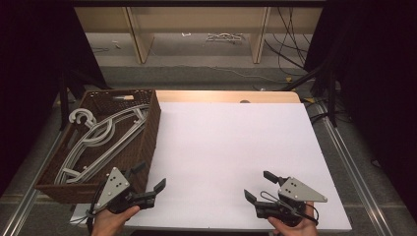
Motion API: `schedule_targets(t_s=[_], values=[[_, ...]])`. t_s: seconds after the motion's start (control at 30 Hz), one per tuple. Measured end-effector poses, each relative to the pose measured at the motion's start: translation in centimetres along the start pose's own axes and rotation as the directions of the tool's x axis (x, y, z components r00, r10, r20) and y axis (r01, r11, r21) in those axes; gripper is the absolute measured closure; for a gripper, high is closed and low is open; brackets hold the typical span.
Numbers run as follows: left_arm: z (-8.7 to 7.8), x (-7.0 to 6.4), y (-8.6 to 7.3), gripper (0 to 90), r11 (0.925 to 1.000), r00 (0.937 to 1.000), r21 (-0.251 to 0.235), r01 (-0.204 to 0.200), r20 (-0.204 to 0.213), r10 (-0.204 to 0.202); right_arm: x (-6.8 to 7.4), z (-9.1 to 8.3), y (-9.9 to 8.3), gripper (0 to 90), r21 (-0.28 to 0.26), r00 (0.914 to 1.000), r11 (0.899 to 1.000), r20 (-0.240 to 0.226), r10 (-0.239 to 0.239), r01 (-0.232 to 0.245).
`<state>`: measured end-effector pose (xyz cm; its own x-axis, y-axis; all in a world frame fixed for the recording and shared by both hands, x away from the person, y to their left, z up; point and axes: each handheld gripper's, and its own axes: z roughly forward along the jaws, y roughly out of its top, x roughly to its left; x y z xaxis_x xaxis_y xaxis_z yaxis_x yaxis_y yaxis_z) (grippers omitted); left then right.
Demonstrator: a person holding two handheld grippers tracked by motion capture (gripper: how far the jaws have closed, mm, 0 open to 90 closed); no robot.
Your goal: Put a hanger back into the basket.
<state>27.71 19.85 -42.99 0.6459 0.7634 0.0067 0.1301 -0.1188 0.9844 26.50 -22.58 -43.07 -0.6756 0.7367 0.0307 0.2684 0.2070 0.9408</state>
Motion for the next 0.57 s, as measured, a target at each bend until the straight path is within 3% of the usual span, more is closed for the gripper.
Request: schedule_targets(t_s=[0.17,0.2,0.27,0.57], values=[[0.12,-0.31,0.03,15.9,1.0000,0.9999,-0.005,-0.005,0.013,0.005,-0.03,0.09,0.01,16.6,-0.005,0.9999,1.000,-0.013,0.002,-0.002],[0.16,-0.26,0.07,15.9,0.9997,0.9996,-0.006,-0.022,0.018,0.022,-0.02,0.10,0.01,16.6,-0.006,0.9999,1.000,-0.014,0.003,-0.003],[0.19,-0.42,0.05,15.9,1.0000,0.9997,-0.006,-0.007,0.024,0.007,0.00,0.11,0.01,16.6,-0.006,0.9999,1.000,-0.012,0.002,-0.002],[0.31,-0.40,0.02,15.9,0.9998,0.9994,-0.017,-0.009,0.032,0.010,-0.12,0.07,0.00,16.6,-0.008,1.0000,1.000,0.001,0.002,-0.002]])
